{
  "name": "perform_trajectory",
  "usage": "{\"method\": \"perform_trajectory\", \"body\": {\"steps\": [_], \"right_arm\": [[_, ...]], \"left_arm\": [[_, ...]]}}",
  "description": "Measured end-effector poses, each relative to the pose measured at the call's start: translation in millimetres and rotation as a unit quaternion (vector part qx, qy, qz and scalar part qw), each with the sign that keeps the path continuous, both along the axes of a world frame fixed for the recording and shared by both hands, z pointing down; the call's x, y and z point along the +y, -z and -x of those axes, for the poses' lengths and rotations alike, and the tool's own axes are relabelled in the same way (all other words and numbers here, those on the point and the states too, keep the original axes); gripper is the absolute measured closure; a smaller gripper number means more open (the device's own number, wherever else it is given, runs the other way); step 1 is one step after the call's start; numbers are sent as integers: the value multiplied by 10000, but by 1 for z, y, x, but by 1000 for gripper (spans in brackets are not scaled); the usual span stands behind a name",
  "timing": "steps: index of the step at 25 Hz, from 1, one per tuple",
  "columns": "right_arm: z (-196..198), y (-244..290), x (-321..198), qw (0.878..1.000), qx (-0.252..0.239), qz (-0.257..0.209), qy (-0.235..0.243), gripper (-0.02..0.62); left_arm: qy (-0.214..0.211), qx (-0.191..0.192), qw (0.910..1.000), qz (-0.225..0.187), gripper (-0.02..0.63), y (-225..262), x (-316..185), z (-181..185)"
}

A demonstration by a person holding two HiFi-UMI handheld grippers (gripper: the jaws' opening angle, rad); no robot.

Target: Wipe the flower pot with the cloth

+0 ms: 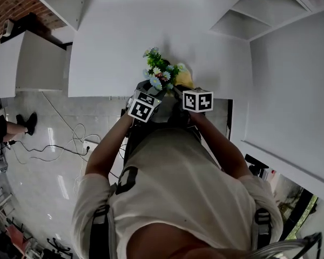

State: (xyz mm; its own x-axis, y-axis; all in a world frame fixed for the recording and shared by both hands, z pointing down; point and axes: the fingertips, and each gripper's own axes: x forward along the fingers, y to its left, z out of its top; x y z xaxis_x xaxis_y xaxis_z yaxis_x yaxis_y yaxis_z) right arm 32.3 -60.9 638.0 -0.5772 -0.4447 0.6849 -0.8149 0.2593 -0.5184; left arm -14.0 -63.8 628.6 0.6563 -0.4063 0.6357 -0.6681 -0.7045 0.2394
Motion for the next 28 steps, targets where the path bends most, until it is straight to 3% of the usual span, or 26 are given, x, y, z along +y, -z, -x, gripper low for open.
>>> {"method": "perform_trajectory", "body": {"steps": [3,6,10,13,17,24,28], "right_arm": [[-15,3,-11,10000,-15,-30,37,535],[-24,7,-23,9998,-79,-70,153,535],[-24,11,-30,9988,-159,-120,437,535],[-22,10,-29,9985,-208,-76,504,535],[-16,9,-26,9982,-266,-61,525,535],[1,8,-5,9971,-232,-4,721,535],[0,9,-1,9977,-183,49,654,535]], "left_arm": [[-111,-147,9998,-49,391,-3,3,-9],[-184,-590,9974,-364,393,-6,-4,0],[-617,-1216,9861,-947,359,0,-23,26],[-995,-1480,9792,-971,331,-4,-29,34],[-948,-1396,9818,-875,342,-11,-26,21],[-59,-987,9930,-644,387,-10,-19,9],[115,-755,9962,-422,382,-8,-10,2]]}}
